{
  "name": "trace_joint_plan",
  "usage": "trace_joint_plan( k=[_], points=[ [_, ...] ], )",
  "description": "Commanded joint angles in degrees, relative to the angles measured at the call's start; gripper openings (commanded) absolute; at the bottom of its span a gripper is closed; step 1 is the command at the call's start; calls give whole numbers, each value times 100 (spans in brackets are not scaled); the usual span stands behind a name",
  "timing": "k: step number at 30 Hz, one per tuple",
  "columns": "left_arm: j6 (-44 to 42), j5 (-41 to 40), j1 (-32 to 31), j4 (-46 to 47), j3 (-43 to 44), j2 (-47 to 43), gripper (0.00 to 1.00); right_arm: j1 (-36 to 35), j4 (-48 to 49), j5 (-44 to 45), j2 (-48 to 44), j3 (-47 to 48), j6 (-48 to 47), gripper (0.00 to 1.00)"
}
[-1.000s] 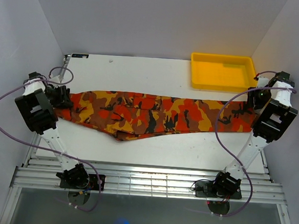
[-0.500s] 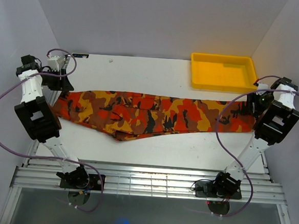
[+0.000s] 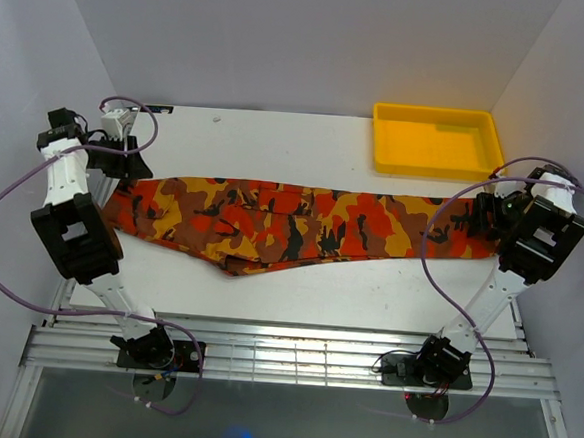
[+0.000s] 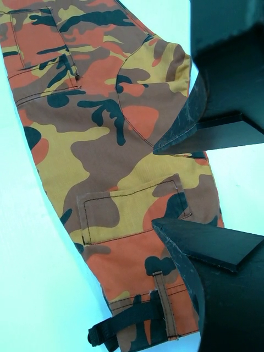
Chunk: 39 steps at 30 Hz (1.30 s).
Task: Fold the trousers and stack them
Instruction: Fold the trousers
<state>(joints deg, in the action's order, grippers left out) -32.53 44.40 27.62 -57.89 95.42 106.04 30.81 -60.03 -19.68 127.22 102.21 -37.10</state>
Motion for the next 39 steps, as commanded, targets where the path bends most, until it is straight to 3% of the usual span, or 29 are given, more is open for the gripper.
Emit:
trace_joint_plan(
  k=[1,8,14,25,33,39],
  points=[
    [-34,209,-46,32,179,-224,61,320,17,-54,14,105,19,73],
    [-51,183,-116,14,223,-250,61,444,517,463,-461,712,151,67],
    [10,209,-169,14,399,-189,61,444,317,738,-75,827,-42,63],
    [19,218,-213,23,346,-189,61,435,826,738,294,264,19,72],
    [19,191,-222,23,425,-171,61,435,510,264,514,308,-52,59],
    [72,244,-239,23,478,-162,61,426,413,289,708,378,19,56]
  ],
)
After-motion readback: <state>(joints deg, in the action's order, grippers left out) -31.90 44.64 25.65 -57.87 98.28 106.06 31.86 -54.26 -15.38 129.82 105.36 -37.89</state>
